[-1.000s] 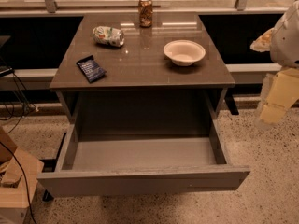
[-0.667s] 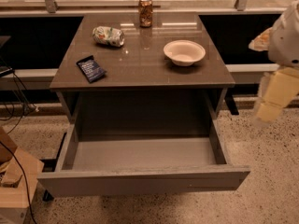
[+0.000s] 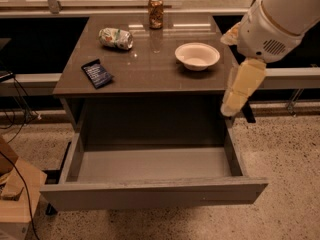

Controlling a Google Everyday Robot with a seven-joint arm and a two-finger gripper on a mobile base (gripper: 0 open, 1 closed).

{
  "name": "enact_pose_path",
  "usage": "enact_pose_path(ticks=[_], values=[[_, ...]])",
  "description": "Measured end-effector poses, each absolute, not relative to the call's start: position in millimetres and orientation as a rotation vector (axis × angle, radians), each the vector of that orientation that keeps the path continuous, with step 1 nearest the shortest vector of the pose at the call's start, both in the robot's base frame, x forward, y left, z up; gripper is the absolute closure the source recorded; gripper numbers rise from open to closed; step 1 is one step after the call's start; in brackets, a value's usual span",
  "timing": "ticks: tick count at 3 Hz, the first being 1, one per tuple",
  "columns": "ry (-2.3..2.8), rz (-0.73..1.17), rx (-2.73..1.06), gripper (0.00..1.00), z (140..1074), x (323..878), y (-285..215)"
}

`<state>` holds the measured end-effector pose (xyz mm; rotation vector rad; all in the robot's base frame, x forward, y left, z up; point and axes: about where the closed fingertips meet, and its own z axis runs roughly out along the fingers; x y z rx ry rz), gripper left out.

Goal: Place rxbar blueberry into top drawer

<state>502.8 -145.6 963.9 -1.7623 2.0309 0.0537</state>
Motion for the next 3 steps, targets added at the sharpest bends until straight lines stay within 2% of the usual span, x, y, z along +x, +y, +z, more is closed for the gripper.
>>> enact_pose_path(ticks=[2,3], values=[[1.909,0.38,-1.722,0.0,920,595,-57],[1.909,0.38,-1.722,0.0,920,595,-57]])
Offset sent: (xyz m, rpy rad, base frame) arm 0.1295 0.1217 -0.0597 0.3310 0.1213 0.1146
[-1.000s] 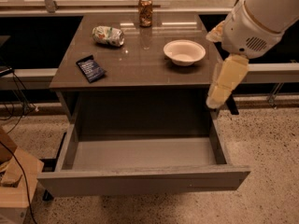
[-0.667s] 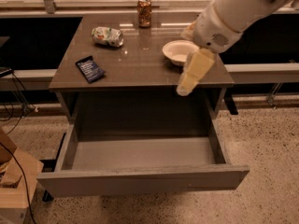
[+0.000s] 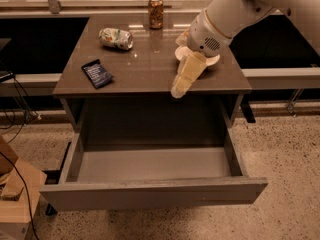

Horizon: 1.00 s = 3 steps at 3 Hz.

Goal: Place rxbar blueberry into top drawer

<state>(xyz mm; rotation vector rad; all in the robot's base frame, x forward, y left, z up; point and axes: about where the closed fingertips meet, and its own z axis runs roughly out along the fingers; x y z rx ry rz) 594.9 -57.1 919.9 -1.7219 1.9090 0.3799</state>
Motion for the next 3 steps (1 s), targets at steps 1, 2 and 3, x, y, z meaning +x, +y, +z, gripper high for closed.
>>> enact_pose_path(ticks=[1,2,3], values=[[1.927,0.391,-1.685,0.0,908,601,-48],[1.894,0.395,-1.642,0.0,892,621,-25],[1.824,0.423,-1.604,0.0,878,656,6]])
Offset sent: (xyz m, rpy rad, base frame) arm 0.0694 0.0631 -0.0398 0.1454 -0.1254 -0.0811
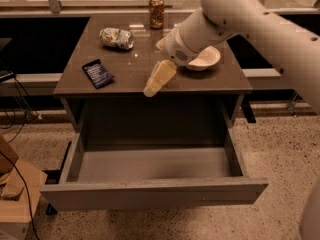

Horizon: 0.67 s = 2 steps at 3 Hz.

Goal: Place rxbar blueberry into top drawer

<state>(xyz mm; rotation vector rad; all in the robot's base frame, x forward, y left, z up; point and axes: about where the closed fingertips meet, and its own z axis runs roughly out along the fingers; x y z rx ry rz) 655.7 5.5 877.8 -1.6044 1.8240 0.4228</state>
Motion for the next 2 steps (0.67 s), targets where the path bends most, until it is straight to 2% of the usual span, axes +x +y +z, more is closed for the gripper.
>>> enact_pose_path(ticks=[2], values=[[1.709,0.557,-1.611,0.0,855,707,72]])
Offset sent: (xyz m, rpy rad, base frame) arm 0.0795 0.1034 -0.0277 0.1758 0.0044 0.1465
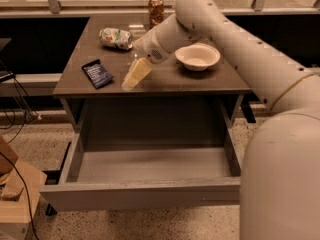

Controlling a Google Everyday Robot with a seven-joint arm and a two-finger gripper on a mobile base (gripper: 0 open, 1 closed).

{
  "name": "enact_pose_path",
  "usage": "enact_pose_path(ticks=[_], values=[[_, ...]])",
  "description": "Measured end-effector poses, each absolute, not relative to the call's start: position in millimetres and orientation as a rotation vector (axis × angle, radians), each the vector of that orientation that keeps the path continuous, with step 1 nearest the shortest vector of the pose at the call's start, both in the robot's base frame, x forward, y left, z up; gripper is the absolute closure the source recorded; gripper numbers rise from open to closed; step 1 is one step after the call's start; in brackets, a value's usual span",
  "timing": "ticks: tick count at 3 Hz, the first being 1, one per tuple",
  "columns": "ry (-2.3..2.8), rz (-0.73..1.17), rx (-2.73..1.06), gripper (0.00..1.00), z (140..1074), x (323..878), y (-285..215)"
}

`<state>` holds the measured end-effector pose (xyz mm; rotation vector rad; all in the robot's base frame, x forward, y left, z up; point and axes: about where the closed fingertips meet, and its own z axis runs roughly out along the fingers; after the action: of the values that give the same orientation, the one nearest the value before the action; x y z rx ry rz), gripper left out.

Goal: Place rxbar blueberry into top drawer

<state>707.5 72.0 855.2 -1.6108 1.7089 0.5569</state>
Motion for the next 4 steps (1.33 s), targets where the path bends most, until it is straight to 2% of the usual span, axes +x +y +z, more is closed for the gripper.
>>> enact_pose_path(ticks=[2,4], values=[[1.55,0.68,-1.704,0.0,855,722,143],[1.493,0.815,-1.774,0.03,834,723,187]])
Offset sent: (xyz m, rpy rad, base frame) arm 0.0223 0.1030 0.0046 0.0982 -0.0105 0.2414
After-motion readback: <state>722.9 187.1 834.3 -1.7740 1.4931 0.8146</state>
